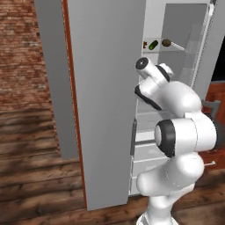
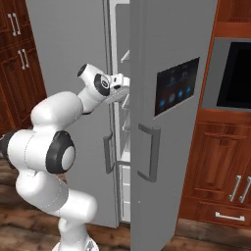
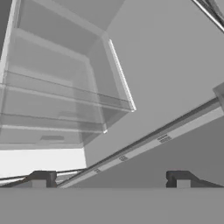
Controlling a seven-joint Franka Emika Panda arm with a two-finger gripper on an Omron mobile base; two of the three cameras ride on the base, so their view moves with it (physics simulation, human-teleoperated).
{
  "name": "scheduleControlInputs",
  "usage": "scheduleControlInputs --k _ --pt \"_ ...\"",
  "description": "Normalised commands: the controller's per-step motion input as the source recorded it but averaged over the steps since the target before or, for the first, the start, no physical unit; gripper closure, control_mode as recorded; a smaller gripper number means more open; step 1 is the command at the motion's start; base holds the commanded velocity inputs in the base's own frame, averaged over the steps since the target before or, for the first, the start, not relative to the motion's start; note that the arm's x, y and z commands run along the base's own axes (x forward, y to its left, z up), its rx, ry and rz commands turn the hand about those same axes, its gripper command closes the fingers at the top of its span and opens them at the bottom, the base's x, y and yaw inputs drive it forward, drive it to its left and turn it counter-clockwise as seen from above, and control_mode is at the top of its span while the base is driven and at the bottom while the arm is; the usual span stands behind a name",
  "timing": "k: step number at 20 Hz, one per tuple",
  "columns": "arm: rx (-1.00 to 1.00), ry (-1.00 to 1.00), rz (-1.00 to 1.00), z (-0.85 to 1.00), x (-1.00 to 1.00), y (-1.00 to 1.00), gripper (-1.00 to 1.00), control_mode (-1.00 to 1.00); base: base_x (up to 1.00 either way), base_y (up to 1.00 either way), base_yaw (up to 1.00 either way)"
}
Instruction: Open the fridge, remove the kiwi, cucumber, and chicken drumstick, and place them on any counter.
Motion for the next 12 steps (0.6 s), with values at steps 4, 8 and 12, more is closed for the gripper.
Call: scheduleControlInputs --k 4,8,12 --pt "-0.02 0.00 -0.02 0.00 0.35 -0.67 -1.00 -1.00 0.00 0.00 0.00" --pt "-0.03 0.00 -0.05 0.00 0.02 -0.90 -1.00 -1.00 0.00 0.00 0.00" --pt "-0.02 0.00 -0.08 0.00 -0.20 -1.00 -1.00 -1.00 0.00 0.00 0.00"
